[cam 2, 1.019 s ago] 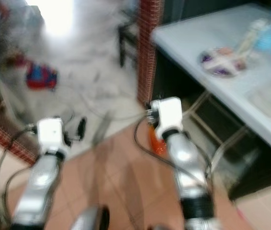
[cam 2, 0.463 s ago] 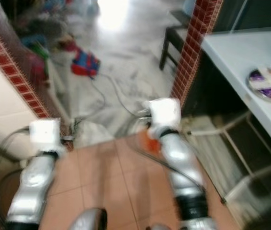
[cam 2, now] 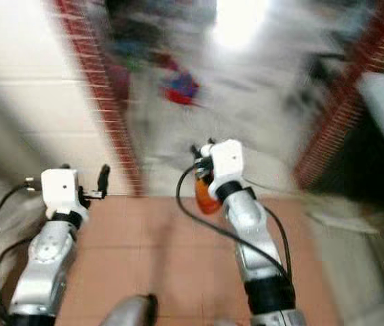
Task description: Restocking fridge
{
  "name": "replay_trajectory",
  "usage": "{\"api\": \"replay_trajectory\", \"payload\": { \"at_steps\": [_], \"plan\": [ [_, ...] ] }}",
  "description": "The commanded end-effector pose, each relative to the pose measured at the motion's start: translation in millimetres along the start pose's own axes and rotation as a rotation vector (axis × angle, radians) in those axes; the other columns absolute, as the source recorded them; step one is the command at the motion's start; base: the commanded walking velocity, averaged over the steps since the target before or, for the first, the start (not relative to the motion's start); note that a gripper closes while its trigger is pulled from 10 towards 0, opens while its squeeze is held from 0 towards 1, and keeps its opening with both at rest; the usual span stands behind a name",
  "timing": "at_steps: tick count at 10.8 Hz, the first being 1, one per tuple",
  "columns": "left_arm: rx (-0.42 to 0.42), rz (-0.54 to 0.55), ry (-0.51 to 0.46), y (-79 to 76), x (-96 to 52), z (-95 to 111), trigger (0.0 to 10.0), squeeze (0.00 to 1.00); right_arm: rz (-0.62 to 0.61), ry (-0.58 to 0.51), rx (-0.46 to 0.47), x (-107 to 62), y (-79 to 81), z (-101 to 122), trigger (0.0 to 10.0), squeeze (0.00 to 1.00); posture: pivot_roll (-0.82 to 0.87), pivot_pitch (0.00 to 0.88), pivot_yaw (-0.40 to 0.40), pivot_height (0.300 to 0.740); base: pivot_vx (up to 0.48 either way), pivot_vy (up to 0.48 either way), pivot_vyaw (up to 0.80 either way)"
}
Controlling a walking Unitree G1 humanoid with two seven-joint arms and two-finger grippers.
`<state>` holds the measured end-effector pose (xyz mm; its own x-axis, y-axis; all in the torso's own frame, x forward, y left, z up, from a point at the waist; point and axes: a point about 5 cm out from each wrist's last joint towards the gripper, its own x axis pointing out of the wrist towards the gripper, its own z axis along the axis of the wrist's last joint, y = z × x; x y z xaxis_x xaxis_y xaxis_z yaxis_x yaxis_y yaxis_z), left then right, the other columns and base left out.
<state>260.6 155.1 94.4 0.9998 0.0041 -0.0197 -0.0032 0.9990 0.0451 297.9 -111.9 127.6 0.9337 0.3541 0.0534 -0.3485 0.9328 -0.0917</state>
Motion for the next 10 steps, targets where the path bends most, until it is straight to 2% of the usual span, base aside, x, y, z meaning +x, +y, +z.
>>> {"api": "replay_trajectory", "payload": {
  "at_steps": [1,5,6,8,10],
  "plan": [
    [-0.005,-0.009,0.012,-2.7,-1.6,-2,10.0,0.00,-0.020,-0.024,-0.022,-0.5,-6.1,6,10.0,0.00,0.05,0.057,0.022,0.740,0.000,0.000,0.80],
    [-0.009,-0.014,0.014,-3.5,-2.0,-2,10.0,0.00,-0.029,-0.024,-0.031,-0.5,-7.3,6,10.0,0.00,0.05,0.057,0.021,0.740,0.000,0.000,0.80],
    [-0.032,-0.034,0.013,-5.1,-2.3,-2,10.0,0.00,-0.044,-0.023,-0.044,-1.1,-9.6,6,10.0,0.00,0.05,0.056,0.019,0.740,0.000,0.000,0.80],
    [-0.046,-0.084,0.001,-4.8,-10.0,-1,10.0,0.00,-0.170,0.001,-0.064,-12.9,-29.5,0,10.0,0.00,0.05,0.055,0.012,0.740,0.000,0.000,0.00],
    [-0.047,-0.076,0.016,1.5,-19.4,-5,10.0,0.00,-0.207,0.013,-0.134,-28.7,-37.6,-7,10.0,0.00,0.05,0.057,0.008,0.740,0.000,0.000,0.00]
  ]
}}
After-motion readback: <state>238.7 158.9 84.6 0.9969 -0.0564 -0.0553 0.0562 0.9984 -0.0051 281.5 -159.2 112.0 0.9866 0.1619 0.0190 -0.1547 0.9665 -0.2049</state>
